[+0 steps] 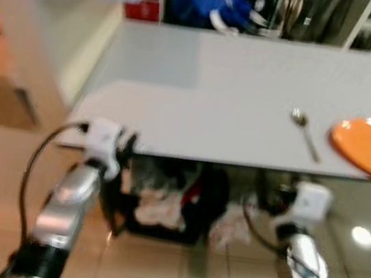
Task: Setting the table
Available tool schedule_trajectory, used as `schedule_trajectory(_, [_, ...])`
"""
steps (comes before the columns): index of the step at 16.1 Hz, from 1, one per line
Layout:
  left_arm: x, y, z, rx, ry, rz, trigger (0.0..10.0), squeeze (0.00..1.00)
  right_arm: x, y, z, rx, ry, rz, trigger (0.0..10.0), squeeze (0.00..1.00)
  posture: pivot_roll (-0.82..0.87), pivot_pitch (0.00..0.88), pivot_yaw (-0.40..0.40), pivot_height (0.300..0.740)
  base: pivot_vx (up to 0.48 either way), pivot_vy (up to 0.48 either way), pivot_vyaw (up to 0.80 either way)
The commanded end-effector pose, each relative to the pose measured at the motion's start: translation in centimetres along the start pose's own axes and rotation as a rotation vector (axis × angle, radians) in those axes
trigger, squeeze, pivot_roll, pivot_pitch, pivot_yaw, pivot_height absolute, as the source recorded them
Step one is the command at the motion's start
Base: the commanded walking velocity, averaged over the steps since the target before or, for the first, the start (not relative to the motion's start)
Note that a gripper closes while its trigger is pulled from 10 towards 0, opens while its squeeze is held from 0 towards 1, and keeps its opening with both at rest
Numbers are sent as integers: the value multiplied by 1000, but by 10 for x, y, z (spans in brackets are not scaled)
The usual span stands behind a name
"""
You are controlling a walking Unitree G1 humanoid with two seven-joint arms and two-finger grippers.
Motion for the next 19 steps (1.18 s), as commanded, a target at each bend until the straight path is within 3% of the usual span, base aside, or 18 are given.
schedule_trajectory(1, [9,-8,-6,-24,-35,-14,10000,0,-3,-6,0,-12,12,12,10000,0,41,0,11,740,0,480,0])
schedule_trajectory(19, [6,-22,-11,-28,-42,-13,10000,0,-4,4,1,33,-10,27,10000,0,26,0,9,740,0,480,0])
Point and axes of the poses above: a point about 5 cm out from each wrist's last joint towards the gripper, its own z axis pointing back from the gripper into the wrist, its own x axis along the axis of the wrist's last joint, y = z × x, the point moved 1 cm from there along -z, pointing out of the wrist towards the gripper, and after that the axes turned 11 degrees about z, right-handed, at the moved point
